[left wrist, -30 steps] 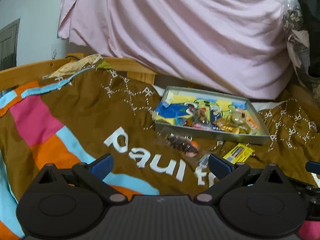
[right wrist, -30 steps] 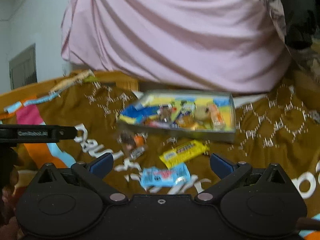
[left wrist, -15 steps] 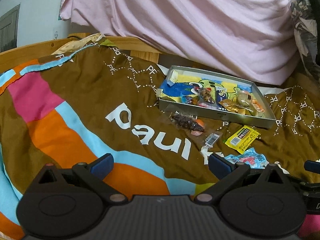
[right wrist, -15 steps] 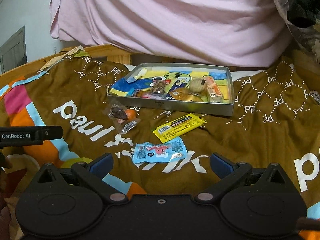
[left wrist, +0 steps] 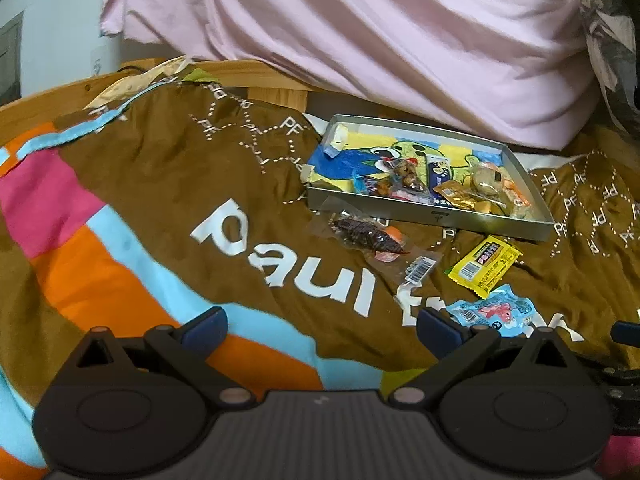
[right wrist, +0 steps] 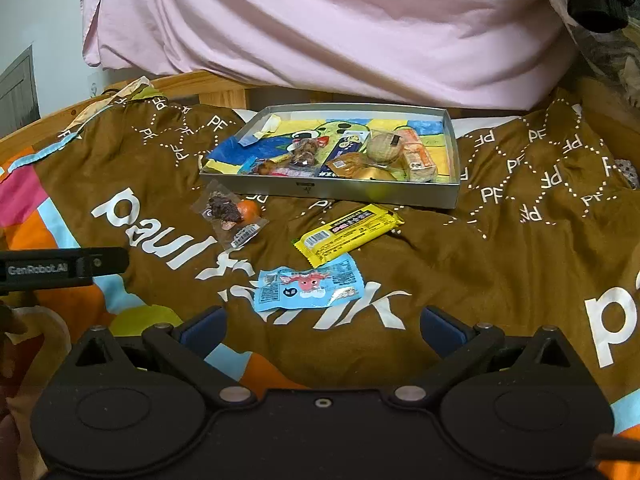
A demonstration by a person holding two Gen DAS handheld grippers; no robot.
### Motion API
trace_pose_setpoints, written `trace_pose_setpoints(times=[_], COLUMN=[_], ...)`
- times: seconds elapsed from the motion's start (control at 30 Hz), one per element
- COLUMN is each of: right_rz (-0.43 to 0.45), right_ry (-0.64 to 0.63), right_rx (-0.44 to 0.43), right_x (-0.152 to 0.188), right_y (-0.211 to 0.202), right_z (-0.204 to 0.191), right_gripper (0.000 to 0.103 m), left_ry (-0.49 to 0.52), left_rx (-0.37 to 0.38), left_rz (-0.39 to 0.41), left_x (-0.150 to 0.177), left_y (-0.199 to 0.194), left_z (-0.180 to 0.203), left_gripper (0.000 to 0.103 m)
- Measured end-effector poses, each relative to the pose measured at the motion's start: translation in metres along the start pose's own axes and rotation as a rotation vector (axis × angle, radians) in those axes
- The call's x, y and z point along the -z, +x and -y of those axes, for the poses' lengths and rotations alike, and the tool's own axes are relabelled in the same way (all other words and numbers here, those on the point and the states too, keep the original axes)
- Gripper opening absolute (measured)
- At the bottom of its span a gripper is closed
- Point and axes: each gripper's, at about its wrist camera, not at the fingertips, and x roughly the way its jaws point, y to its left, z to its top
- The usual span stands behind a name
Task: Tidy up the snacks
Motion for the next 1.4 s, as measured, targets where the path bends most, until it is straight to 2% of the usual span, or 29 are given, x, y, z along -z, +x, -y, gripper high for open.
trace_pose_setpoints(times=[0.13,0.23,0.3,0.37,0.53,0.67,0.8,0.9,1.1,1.17,1.23,1.4], right_rz=[-0.039,-0.035,-0.024,-0.036,-0.067,-0.076,-0.092,-0.097,-0.1,-0.113,-0.111,-0.106], right_ry=[-0.011,-0.096,-0.159,-0.166,-0.043,-0.025,-0.053,-0.044,-0.064,-0.088,-0.113,-0.092], right_rx=[-0.121,-0.171,-0.15,-0.118,-0.115,-0.104,-0.122,-0.173,-0.171,-0.149,-0.137,-0.152], right_x=[-0.015,-0.024,-0.025,-0.026,-0.029,-0.026,-0.021,-0.019,-0.019,-0.018,-0.017,-0.017], right_y=[0.008,0.017,0.026,0.038,0.064,0.076,0.083,0.091,0.115,0.121,0.122,0.122], right_z=[0.002,0.004,0.009,0.017,0.04,0.043,0.037,0.032,0.016,0.011,0.008,0.012], right_gripper=[0.102,0.102,0.102,0.102,0.102,0.102,0.102,0.102,0.102,0.102,0.102,0.102], left_ry=[0.029,0.034,0.04,0.04,0.014,-0.024,-0.041,-0.055,-0.146,-0.188,-0.231,-0.293], left_rx=[0.018,0.029,0.03,0.036,0.049,0.078,0.098,0.09,0.025,0.037,0.053,0.072], left_rz=[-0.015,-0.031,-0.028,-0.025,-0.031,-0.034,-0.05,-0.05,-0.084,-0.104,-0.087,-0.088], left_x=[-0.01,-0.018,-0.023,-0.028,-0.04,-0.047,-0.05,-0.052,-0.059,-0.061,-0.062,-0.065], left_y=[0.008,0.017,0.024,0.033,0.064,0.089,0.111,0.125,0.152,0.16,0.163,0.172], left_z=[0.007,0.01,0.013,0.016,0.026,0.035,0.043,0.045,0.04,0.037,0.03,0.019], left_gripper=[0.103,0.103,0.103,0.103,0.103,0.103,0.103,0.103,0.103,0.103,0.103,0.103])
